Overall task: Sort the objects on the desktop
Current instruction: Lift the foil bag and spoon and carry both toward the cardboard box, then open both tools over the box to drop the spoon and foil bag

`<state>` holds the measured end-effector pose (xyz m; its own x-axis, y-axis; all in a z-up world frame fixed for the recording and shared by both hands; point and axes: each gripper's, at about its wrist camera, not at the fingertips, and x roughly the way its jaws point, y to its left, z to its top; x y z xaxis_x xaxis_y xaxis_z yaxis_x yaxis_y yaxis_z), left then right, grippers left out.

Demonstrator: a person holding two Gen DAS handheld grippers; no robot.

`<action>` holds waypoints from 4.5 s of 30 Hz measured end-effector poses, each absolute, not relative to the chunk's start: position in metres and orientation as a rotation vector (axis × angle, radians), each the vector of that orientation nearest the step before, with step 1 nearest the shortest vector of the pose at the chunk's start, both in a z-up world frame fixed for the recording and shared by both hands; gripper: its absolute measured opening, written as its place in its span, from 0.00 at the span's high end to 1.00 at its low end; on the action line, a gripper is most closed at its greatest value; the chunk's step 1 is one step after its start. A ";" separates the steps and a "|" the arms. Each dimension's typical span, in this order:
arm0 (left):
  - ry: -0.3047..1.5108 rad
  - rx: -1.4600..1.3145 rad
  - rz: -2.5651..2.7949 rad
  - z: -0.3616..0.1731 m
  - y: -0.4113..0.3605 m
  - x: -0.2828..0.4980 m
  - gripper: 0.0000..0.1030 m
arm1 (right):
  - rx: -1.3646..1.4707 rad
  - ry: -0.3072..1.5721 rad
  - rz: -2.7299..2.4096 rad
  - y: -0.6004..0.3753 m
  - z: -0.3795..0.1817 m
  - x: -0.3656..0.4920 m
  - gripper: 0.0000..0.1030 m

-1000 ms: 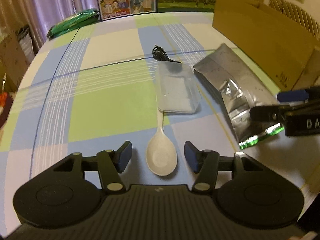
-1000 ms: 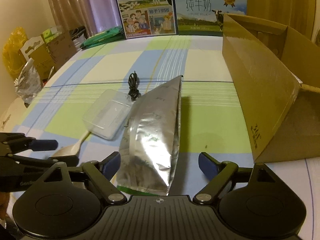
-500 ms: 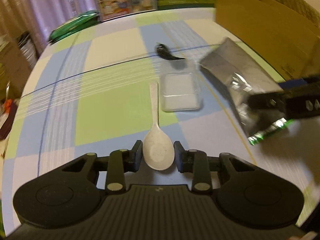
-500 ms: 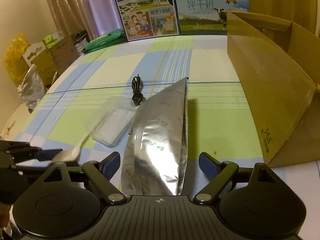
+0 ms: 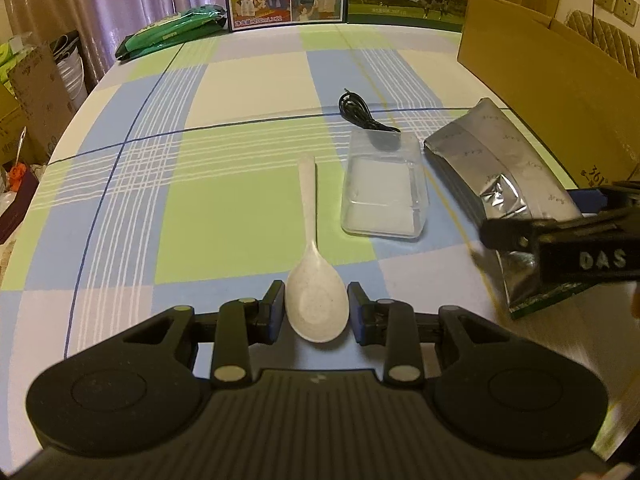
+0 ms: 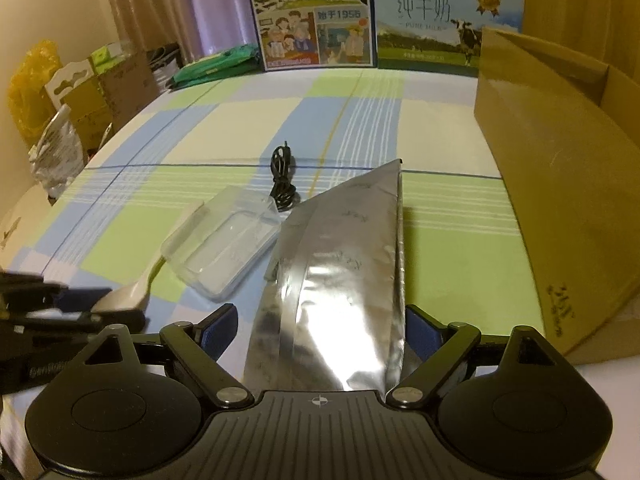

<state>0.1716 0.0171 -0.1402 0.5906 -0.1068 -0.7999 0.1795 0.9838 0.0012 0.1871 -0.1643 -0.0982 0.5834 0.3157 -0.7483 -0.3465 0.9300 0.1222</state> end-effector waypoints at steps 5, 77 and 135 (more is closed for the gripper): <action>0.922 0.077 -0.172 -0.141 0.019 0.172 0.73 | -0.035 0.901 0.367 -0.160 -0.098 0.201 0.17; 0.763 0.019 -0.224 -0.079 0.001 0.167 0.73 | -0.010 0.813 0.338 -0.165 -0.038 0.172 0.52; 0.664 0.036 -0.506 0.030 -0.228 0.189 0.73 | 0.080 0.656 0.107 -0.396 0.097 0.182 0.52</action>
<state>0.1888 -0.2276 0.0301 0.6715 -0.4378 -0.5979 0.4604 0.8787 -0.1263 0.1818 -0.3960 0.0966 0.7875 0.1248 -0.6036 -0.0744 0.9914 0.1078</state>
